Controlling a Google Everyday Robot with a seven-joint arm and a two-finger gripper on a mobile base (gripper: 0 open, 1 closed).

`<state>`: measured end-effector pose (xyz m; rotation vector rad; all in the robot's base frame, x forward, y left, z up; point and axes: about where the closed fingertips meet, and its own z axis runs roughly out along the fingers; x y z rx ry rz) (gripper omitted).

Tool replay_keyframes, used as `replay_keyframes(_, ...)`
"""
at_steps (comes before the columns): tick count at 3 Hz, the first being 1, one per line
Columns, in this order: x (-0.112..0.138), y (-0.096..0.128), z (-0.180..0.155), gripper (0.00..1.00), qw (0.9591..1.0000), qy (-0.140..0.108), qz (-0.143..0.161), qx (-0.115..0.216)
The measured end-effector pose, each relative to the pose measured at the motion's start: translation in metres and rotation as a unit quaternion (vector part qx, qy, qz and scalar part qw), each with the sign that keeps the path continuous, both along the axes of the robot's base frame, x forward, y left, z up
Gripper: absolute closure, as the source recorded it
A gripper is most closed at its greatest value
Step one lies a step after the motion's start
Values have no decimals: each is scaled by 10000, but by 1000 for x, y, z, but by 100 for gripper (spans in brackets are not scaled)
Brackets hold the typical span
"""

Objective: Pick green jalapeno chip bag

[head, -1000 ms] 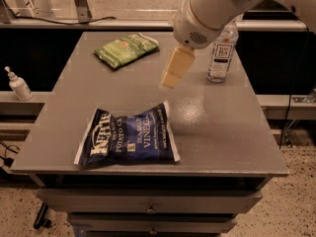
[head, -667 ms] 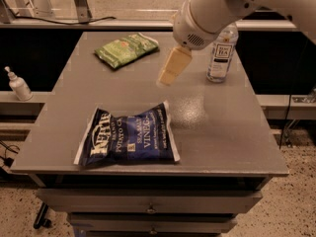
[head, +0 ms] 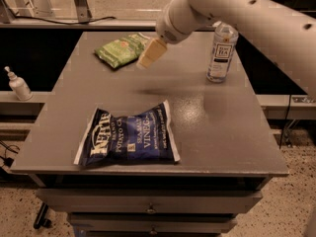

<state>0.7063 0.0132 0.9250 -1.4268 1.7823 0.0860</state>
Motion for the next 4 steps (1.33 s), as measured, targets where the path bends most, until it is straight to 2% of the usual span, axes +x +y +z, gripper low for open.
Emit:
replay_keyframes(1, 52, 22, -16, 0, 9992, 152, -286, 239)
replay_keyframes(2, 91, 54, -37, 0, 9969, 369, -477, 499)
replay_keyframes(3, 110, 76, -52, 0, 9946, 548, -557, 684)
replay_keyframes(4, 118, 87, -67, 18, 9925, 713, -624, 769)
